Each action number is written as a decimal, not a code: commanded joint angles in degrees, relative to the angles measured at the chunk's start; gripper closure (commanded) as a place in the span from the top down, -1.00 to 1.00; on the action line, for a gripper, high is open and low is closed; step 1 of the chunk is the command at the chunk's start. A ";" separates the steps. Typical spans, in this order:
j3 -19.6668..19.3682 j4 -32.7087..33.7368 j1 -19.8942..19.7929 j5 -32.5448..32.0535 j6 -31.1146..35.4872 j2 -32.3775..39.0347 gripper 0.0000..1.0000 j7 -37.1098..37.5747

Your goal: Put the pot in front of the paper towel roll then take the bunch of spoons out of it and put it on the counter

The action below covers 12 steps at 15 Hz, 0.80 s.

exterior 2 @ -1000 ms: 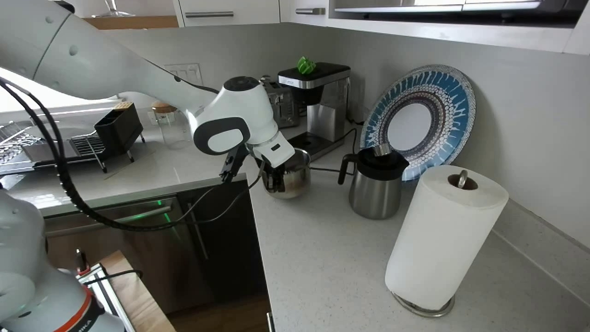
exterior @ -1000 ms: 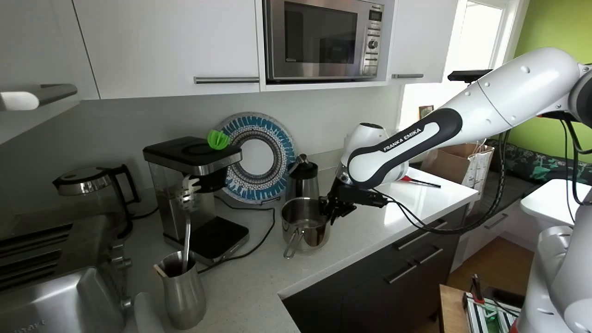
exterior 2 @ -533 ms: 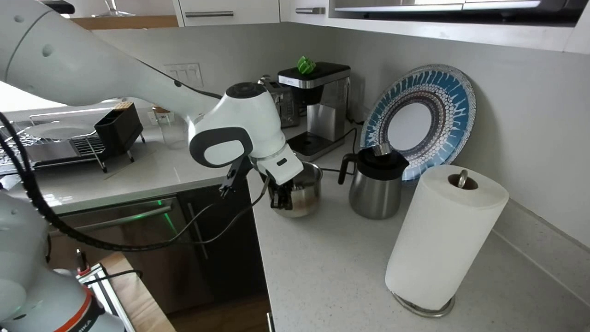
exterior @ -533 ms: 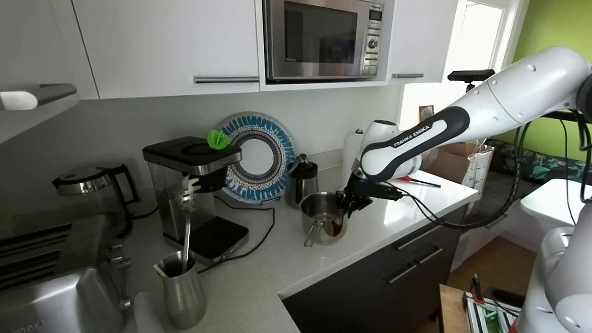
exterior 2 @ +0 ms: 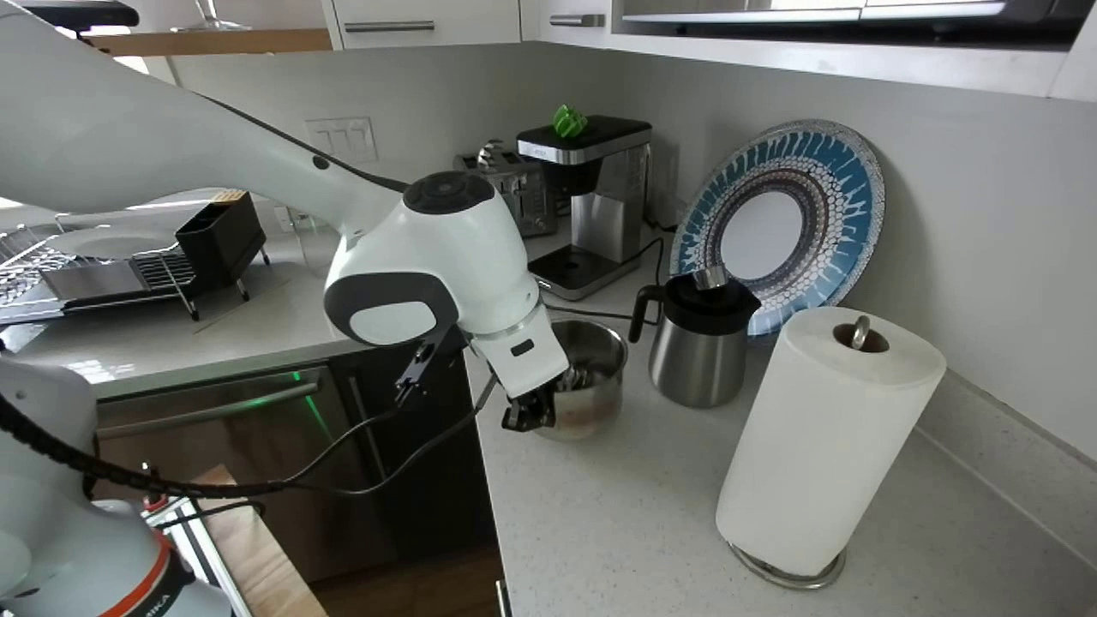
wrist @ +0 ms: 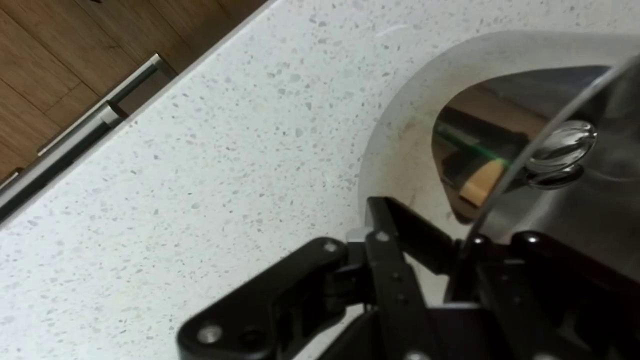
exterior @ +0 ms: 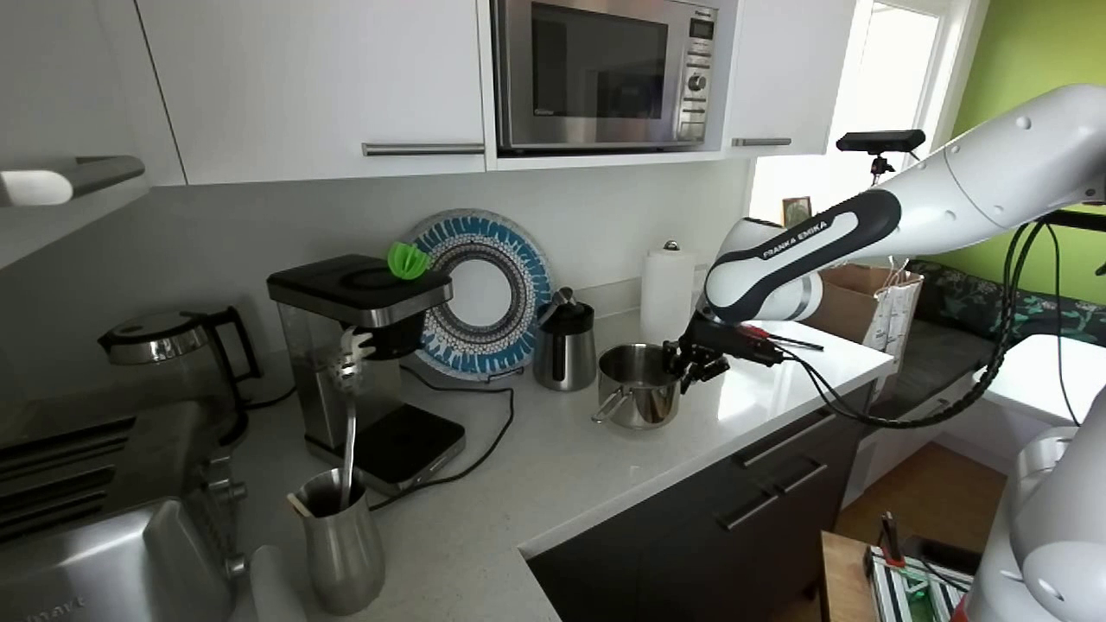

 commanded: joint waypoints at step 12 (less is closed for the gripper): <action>-5.74 5.56 -4.57 6.42 3.12 6.88 -0.96 -0.06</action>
